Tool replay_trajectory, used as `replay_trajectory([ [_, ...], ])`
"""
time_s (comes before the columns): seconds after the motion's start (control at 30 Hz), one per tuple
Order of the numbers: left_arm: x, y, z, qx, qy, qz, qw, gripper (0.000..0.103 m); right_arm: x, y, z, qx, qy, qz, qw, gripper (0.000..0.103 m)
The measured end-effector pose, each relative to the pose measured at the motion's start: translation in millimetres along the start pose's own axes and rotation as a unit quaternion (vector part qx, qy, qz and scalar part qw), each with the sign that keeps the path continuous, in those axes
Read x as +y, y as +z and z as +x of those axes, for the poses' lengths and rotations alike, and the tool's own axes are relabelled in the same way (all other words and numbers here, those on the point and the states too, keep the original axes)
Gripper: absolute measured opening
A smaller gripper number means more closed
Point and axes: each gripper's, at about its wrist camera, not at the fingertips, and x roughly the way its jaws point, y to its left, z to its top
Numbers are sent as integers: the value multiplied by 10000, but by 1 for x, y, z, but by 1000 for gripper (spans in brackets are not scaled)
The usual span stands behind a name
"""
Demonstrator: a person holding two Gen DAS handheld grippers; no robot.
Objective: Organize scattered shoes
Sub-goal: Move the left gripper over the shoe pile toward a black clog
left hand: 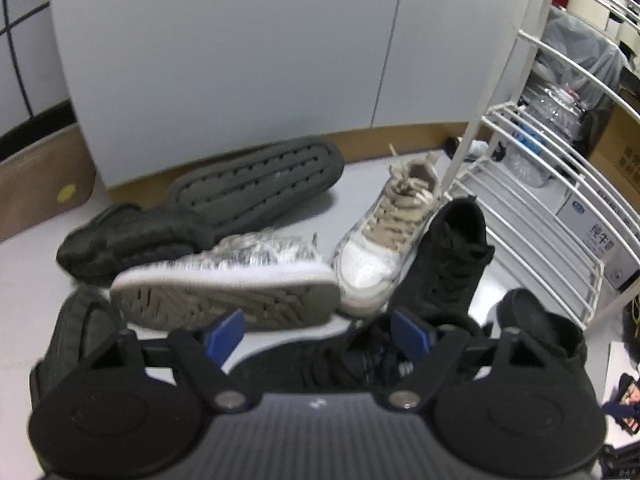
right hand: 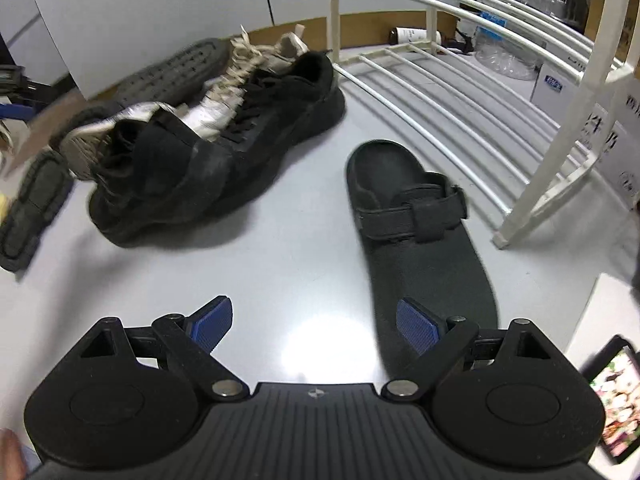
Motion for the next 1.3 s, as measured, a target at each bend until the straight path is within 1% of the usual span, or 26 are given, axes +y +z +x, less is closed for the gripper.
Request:
replay_trajectory([
  [0.1,3,10,1,-117,-12,-170,9998,84,1,1,-2,-72,166,60,9998,93],
  [0.2,6,19,8,26,-162,-409,9990,84,0,1,-3,-164,229,171,9995,93],
  [0.27,13,24,14,122,-390,-722,9966,83,-1,1,-2,-178,274,276,9991,93],
  [0.3,17,25,15,96,-521,-871,9948,84,-2,1,-2,-179,292,307,9989,93],
  [0.33,23,27,17,21,-742,-1105,9911,84,-1,1,-1,-182,304,313,9989,93],
  [0.37,26,28,19,-14,-855,-1227,9888,84,-1,1,-1,-188,300,300,9989,93],
  [0.43,29,32,23,-12,-951,-1326,9866,87,0,1,-1,-201,281,270,9990,93],
  [0.5,31,34,26,-4,-954,-1374,9859,97,-1,2,-1,-219,211,255,9992,93],
  [0.6,39,39,34,53,-1185,-1621,9796,100,-2,2,1,-196,153,277,9993,93],
  [0.63,45,44,37,102,-1180,-1736,9777,100,-2,2,1,-196,134,262,9994,93],
  [0.7,49,51,39,71,-1103,-1705,9791,102,-1,2,2,-201,121,191,9995,93],
  [0.77,50,62,42,25,-1128,-1500,9822,102,1,1,3,-175,136,90,9997,93],
  [0.83,45,72,44,97,-1013,-1250,9869,102,2,0,4,-138,134,33,9998,93],
  [0.87,42,77,45,123,-921,-1129,9893,100,2,0,4,-136,121,32,9998,93],
  [0.9,40,81,43,108,-819,-1080,9907,94,2,-1,4,-134,108,31,9998,93],
  [0.97,40,88,39,52,-584,-1131,9919,88,1,-2,4,-134,102,82,9998,93],
  [1.07,41,107,32,-192,-415,-1140,9924,88,3,-3,3,-147,126,15,9998,93],
  [1.1,41,113,32,-227,-418,-1085,9930,88,5,-4,2,-158,124,-55,9998,93],
  [1.13,39,124,31,-290,-400,-937,9944,88,6,-5,1,-170,123,-113,9997,93],
  [1.23,32,138,36,-320,-251,-501,9979,89,4,-6,3,-128,117,-95,9998,93],
  [1.27,30,142,39,-328,-199,-363,9986,90,3,-7,4,-110,115,-82,9998,93],
  [1.3,28,144,43,-331,-142,-242,9991,94,2,-7,5,-86,111,-62,9999,92],
])
